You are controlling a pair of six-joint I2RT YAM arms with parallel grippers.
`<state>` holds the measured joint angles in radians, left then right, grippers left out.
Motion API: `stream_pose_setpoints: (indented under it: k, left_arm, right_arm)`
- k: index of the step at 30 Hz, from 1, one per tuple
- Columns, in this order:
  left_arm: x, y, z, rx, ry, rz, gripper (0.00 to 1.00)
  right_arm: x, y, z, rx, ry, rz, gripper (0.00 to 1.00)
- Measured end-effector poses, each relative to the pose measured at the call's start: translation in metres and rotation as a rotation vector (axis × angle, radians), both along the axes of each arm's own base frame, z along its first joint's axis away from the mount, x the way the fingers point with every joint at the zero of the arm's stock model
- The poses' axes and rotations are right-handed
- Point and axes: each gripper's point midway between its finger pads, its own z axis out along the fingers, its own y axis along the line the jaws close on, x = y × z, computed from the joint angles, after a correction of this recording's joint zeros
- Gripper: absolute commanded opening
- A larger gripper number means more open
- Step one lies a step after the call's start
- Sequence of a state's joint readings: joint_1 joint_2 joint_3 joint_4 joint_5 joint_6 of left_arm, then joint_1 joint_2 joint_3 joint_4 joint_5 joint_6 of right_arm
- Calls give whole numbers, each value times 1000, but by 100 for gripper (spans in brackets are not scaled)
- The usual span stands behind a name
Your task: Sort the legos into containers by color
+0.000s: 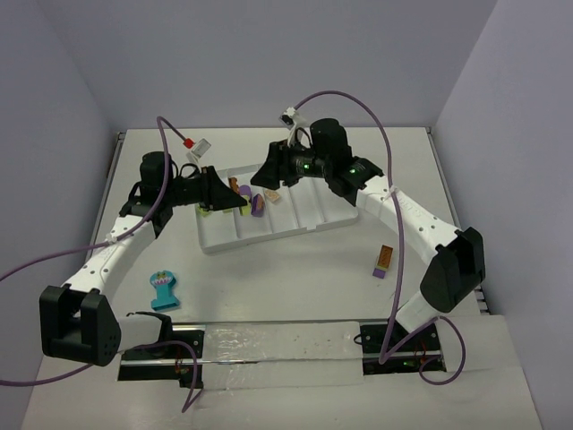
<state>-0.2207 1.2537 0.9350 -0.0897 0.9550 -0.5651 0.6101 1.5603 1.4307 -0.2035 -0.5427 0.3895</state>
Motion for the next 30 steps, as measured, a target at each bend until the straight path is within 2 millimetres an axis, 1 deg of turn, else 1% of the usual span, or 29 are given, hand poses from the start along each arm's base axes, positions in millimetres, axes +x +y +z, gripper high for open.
stream_pose_setpoints:
  k: [3,5,11,15,22,24,30]
  left_arm:
    - [-1,0,-3,1,7,1,0]
    - [-1,0,-4,2,11,1,0]
    - [-1,0,-5,2,12,2,0]
    - [0,0,-5,3,12,5,0]
    - [0,1,-5,5,11,9,0]
    - [1,1,-6,8,13,15,0]
    - [3,2,-8,18,12,27,0]
  right_arm:
    - [-5,6,4,8,5,12,64]
    - [-8,11,10,17,1,9,64]
    - [-3,26,26,35,-8,-30,63]
    - [4,40,22,11,4,-59,63]
    - [8,51,-8,-66,73,-97,56]
    - [8,53,-10,-72,80,-101,54]
    - [6,56,-8,-81,72,-115,40]
